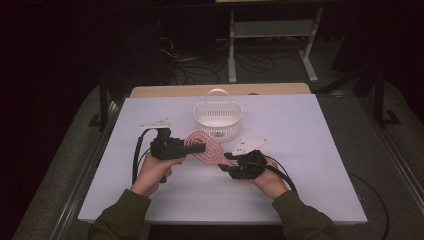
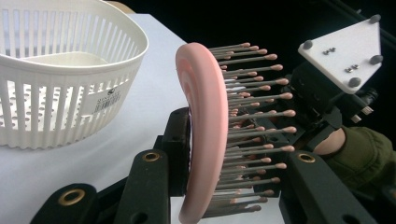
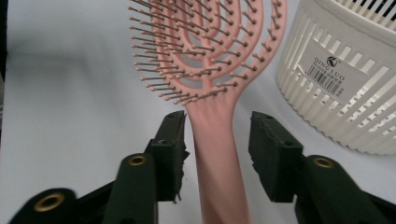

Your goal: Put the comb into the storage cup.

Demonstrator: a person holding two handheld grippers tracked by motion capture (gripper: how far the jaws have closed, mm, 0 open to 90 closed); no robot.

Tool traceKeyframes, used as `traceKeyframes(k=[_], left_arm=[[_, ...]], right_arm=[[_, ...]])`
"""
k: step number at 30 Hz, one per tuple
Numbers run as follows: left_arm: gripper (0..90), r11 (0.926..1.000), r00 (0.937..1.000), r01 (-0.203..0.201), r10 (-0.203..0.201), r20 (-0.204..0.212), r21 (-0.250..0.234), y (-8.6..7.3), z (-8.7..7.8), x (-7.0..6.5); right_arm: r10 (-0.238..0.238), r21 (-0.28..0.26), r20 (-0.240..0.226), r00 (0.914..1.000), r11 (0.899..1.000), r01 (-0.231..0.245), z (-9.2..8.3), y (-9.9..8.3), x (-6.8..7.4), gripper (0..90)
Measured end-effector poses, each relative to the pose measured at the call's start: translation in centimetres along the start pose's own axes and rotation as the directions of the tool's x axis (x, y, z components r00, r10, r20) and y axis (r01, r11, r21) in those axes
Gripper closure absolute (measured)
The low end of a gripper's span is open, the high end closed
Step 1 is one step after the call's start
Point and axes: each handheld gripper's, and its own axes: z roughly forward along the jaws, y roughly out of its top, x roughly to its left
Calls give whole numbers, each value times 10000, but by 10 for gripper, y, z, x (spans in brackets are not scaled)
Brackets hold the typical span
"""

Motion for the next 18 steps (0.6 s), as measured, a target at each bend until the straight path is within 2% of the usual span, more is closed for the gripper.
traceKeyframes(k=[2,10,18], left_arm=[[643,10000,10000,28,-28,10,-35,0,-1,0],[644,9997,9999,115,-114,39,-230,1,-7,2],[644,9994,9998,178,-177,30,-292,2,-10,4]], right_arm=[[223,-90,-125,9997,9997,-224,0,0,-1,498],[825,-347,87,9965,9960,-822,-6,-1,-6,313],[1333,-370,94,9910,9904,-1329,-10,-3,-9,72]])
